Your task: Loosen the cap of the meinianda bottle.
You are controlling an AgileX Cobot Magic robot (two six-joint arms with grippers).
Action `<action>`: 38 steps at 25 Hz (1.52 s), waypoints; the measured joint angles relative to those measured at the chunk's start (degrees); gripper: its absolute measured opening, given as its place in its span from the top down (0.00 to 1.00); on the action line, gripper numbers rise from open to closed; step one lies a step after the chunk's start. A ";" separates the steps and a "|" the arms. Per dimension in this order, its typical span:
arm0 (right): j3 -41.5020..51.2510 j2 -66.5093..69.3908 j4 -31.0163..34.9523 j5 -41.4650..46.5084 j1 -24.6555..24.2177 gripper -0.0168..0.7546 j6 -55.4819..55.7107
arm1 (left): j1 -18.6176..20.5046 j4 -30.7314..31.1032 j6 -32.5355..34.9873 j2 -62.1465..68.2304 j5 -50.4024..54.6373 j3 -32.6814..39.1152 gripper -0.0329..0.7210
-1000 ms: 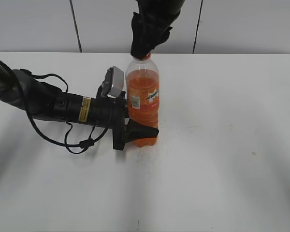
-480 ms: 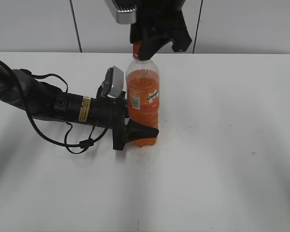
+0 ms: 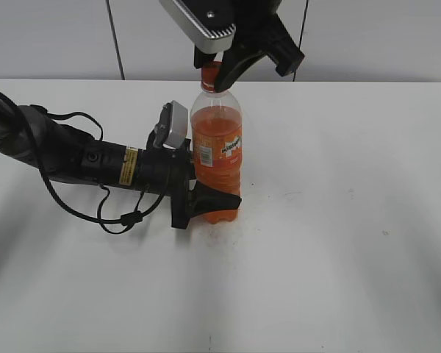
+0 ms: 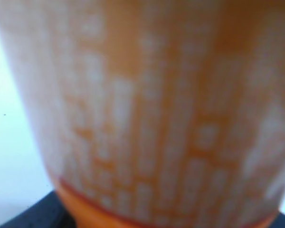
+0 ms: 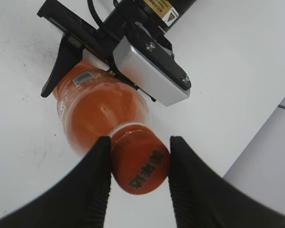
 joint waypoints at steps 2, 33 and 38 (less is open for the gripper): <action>0.00 0.00 0.00 0.00 0.00 0.62 -0.07 | 0.00 0.00 0.00 0.00 0.00 0.00 0.43; -2.63 0.00 3.47 -0.85 0.00 0.45 22.63 | 0.00 0.43 -0.54 0.00 0.05 -0.18 0.43; -6.24 0.00 4.14 -0.85 0.00 0.45 50.14 | 0.00 0.43 -0.54 0.00 0.05 -0.18 0.43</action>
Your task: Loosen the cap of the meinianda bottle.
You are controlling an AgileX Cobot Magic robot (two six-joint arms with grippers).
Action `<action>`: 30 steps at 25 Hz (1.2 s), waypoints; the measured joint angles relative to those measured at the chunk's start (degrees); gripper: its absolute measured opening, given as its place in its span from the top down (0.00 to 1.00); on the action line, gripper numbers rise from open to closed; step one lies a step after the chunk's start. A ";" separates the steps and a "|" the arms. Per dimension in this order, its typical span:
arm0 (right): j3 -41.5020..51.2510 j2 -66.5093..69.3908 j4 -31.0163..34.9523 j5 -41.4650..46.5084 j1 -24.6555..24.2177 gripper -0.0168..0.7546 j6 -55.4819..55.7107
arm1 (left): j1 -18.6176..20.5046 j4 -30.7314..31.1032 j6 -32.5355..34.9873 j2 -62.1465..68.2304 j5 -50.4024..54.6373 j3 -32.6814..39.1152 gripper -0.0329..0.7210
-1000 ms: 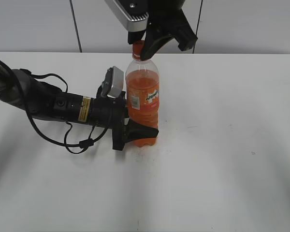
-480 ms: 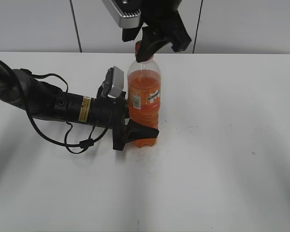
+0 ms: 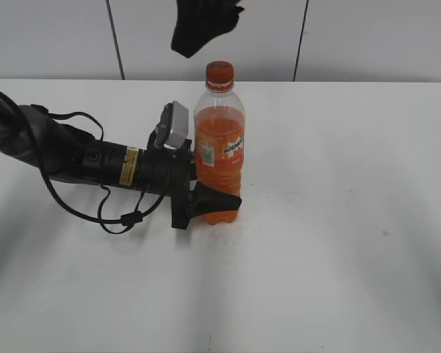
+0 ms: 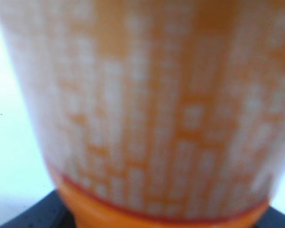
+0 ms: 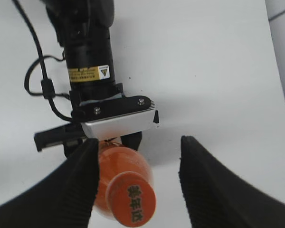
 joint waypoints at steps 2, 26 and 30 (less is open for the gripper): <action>-0.36 0.00 -0.18 0.00 0.00 0.45 10.84 | 0.00 0.12 0.00 0.00 0.00 0.00 0.43; 6.05 -4.59 -6.66 0.00 0.06 0.43 80.73 | 0.00 0.75 0.05 0.00 -0.21 -0.09 0.43; 6.12 -4.59 -8.18 0.00 0.06 0.39 83.35 | 0.00 0.80 0.05 0.00 -0.21 -0.14 0.43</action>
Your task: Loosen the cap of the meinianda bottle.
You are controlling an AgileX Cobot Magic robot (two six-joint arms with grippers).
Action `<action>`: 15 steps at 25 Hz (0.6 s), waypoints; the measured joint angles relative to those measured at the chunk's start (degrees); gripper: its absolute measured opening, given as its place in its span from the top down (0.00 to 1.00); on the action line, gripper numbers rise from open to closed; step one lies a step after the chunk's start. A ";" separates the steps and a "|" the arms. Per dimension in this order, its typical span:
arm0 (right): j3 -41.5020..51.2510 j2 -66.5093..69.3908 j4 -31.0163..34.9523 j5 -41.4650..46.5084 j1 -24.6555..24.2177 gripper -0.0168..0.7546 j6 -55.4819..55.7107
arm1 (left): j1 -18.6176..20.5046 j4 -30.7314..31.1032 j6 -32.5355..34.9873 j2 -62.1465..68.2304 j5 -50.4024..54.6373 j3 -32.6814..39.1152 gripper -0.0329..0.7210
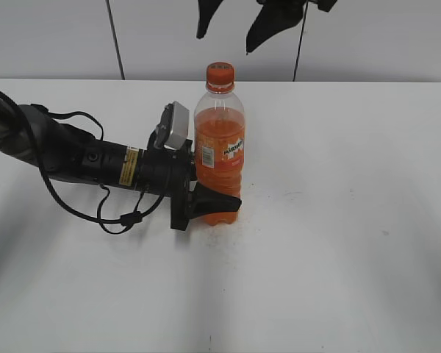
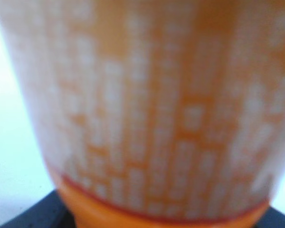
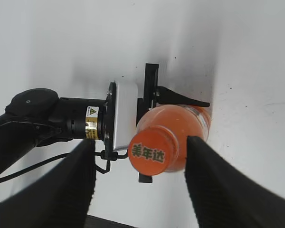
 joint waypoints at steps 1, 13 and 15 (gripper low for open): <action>0.00 0.00 -0.04 0.00 0.00 0.39 0.33 | 0.00 0.00 0.00 0.00 0.00 0.00 0.43; 0.10 2.80 0.04 0.00 1.00 0.38 0.71 | 0.00 0.07 0.00 0.00 0.00 0.00 0.43; 0.10 2.87 0.10 0.00 1.19 0.38 0.59 | 0.00 0.12 0.00 0.00 0.00 0.00 0.43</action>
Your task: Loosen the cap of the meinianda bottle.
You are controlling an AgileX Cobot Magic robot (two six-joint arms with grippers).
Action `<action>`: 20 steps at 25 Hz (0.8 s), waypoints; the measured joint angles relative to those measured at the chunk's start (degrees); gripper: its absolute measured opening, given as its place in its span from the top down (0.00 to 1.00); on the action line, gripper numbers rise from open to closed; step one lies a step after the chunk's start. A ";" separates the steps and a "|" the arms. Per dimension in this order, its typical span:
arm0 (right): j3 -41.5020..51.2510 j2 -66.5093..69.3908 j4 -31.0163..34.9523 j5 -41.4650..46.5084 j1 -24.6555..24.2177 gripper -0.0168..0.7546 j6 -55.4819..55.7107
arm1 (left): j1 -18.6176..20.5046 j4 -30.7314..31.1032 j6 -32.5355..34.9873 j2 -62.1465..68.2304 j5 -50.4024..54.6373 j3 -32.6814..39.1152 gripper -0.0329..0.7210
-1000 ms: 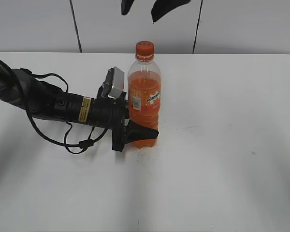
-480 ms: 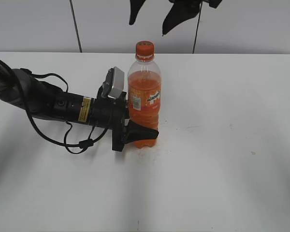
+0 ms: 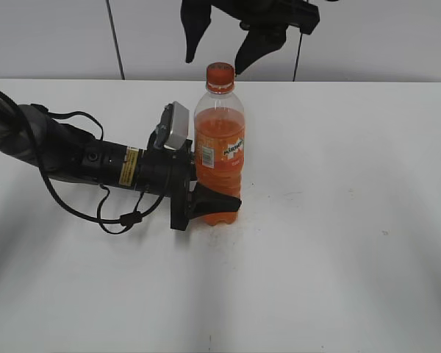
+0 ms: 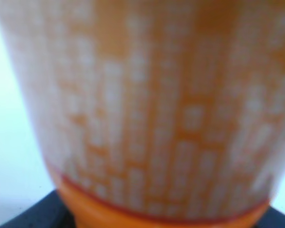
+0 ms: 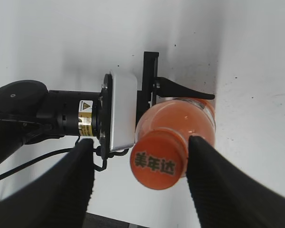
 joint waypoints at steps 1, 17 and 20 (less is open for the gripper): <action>0.00 0.00 -0.18 0.00 0.06 0.38 -0.05 | 0.00 0.00 0.00 0.00 0.00 0.00 0.43; 3.32 0.05 -0.29 -0.01 0.06 0.38 -1.85 | 0.00 0.06 0.00 0.00 -0.11 0.00 0.43; 3.32 -0.06 -0.31 -0.01 0.06 0.38 -1.85 | 0.00 0.06 0.00 0.00 -0.11 0.00 0.43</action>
